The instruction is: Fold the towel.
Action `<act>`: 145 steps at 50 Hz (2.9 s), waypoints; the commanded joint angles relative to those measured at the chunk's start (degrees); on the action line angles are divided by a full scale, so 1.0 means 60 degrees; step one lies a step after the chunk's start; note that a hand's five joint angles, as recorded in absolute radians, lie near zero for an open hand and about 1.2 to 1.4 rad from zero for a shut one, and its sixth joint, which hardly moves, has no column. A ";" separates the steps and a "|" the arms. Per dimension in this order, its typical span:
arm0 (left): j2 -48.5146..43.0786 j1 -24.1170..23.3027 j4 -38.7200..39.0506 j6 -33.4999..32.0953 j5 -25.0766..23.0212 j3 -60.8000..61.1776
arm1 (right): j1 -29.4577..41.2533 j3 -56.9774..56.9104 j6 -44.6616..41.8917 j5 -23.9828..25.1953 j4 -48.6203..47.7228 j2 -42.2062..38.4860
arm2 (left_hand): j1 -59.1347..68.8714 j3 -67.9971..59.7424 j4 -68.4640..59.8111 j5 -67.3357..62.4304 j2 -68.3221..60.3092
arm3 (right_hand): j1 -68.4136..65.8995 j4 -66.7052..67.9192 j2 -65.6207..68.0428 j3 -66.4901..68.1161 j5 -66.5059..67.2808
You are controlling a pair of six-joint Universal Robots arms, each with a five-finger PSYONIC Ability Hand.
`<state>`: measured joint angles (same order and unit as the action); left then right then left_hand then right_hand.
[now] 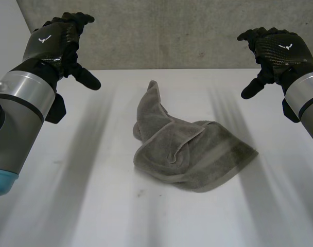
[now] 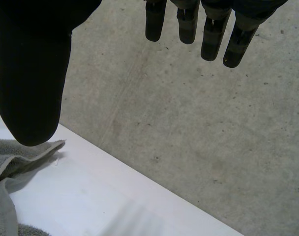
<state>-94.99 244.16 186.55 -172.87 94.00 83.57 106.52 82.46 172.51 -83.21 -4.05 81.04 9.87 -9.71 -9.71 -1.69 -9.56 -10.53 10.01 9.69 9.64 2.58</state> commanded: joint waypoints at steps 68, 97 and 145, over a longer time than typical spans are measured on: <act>-0.0165 0.0000 -0.0008 -0.0016 0.0021 0.0003 | -0.0938 0.1945 0.3329 0.0932 -0.3983 0.0512 | 0.0029 -0.0056 -0.0055 0.0274 -0.0081 | -0.3473 0.3559 0.3613 0.3622 0.3131; -0.2244 -0.1025 -0.1194 0.0963 0.0124 -0.0217 | -0.0425 0.0904 -0.0861 0.2003 -0.2181 -0.2257 | 0.1486 -0.1513 -0.1512 -0.1183 -0.1537 | -0.3486 0.3573 0.3627 0.3635 0.3144; -0.4032 -0.1289 -0.1384 0.3294 0.0080 -0.0085 | 0.0630 0.0495 -0.2164 0.3204 -0.3587 -0.4864 | 0.3282 -0.3308 -0.3307 -0.2978 -0.3333 | -0.4103 0.4189 0.4243 0.4252 0.3761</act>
<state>-118.73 236.95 178.98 -153.29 94.55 83.03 109.62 86.56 161.04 -64.41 -25.59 53.80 25.65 -25.65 -25.69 -15.61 -25.66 -35.10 30.52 30.49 30.59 20.28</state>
